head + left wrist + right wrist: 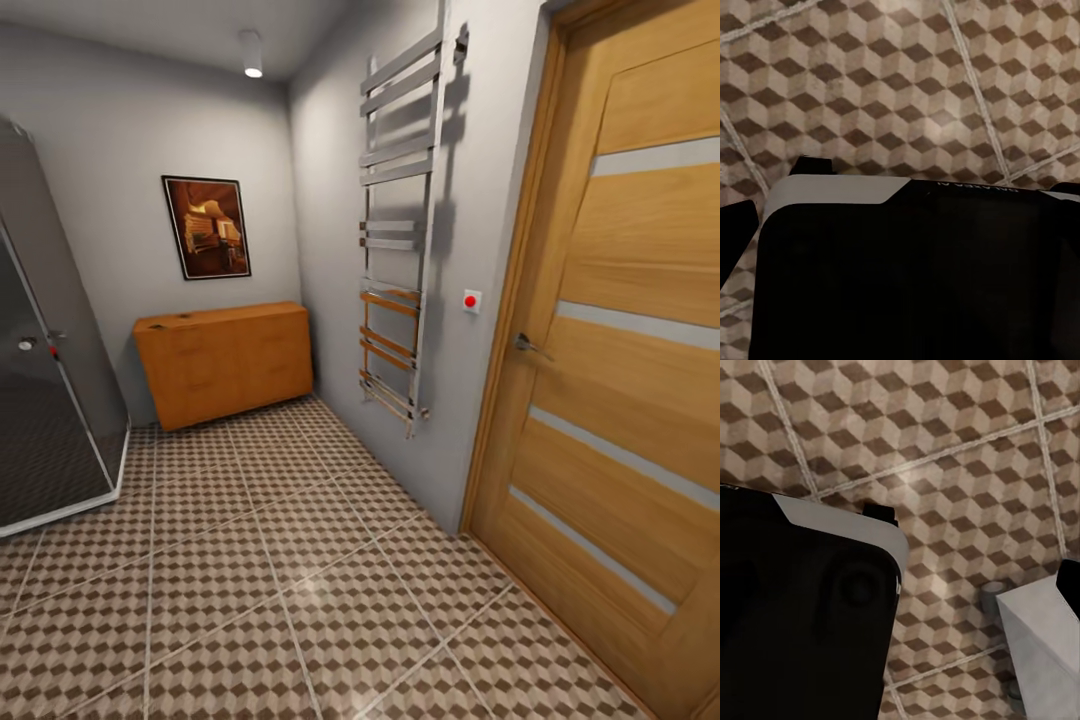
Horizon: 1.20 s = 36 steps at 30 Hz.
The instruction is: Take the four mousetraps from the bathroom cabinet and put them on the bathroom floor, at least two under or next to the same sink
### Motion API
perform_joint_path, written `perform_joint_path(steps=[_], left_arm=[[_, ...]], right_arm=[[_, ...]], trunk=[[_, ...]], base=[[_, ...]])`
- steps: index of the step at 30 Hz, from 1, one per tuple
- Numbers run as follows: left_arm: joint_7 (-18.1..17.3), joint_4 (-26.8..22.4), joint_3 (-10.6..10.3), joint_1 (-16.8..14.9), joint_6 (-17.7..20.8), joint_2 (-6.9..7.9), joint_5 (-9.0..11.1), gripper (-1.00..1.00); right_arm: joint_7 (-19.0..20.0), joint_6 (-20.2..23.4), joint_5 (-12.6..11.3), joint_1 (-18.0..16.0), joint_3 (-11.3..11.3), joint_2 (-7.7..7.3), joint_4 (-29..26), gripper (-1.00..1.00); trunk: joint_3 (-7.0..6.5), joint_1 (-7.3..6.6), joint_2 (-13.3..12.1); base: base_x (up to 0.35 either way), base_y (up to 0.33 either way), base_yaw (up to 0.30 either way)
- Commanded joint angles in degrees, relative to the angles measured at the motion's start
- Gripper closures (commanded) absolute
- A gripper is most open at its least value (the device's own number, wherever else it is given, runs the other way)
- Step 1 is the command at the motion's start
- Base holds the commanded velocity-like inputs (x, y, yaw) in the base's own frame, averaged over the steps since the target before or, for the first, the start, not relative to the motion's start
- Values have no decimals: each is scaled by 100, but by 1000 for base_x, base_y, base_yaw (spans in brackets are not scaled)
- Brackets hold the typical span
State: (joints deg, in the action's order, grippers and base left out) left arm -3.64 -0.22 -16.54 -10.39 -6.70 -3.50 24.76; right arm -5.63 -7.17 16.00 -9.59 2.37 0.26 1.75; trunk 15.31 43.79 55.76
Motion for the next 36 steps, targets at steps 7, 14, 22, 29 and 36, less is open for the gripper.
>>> perform_joint_path(steps=[7,14,22,29,36], left_arm=[[-22,13,-45,-7,-23,-9,64,-100],[-22,13,-45,-7,-17,-16,64,-100],[-17,13,-44,-7,-22,-26,68,-100],[-14,14,-42,-7,-24,-22,74,-100],[-21,13,-50,-7,-24,-20,33,-100]], right_arm=[[-39,-30,52,-7,26,-5,19,-100],[-42,-30,52,-7,26,-3,19,-100],[-37,-30,52,-7,26,-29,19,-100],[17,-32,55,-7,24,-29,19,-100],[42,-38,154,-7,11,-50,18,-100]], trunk=[[7,0,5],[7,0,5],[7,0,5],[7,0,5],[7,0,5]], base=[[0,0,279],[0,0,276],[0,0,93],[0,0,20],[0,0,2]])
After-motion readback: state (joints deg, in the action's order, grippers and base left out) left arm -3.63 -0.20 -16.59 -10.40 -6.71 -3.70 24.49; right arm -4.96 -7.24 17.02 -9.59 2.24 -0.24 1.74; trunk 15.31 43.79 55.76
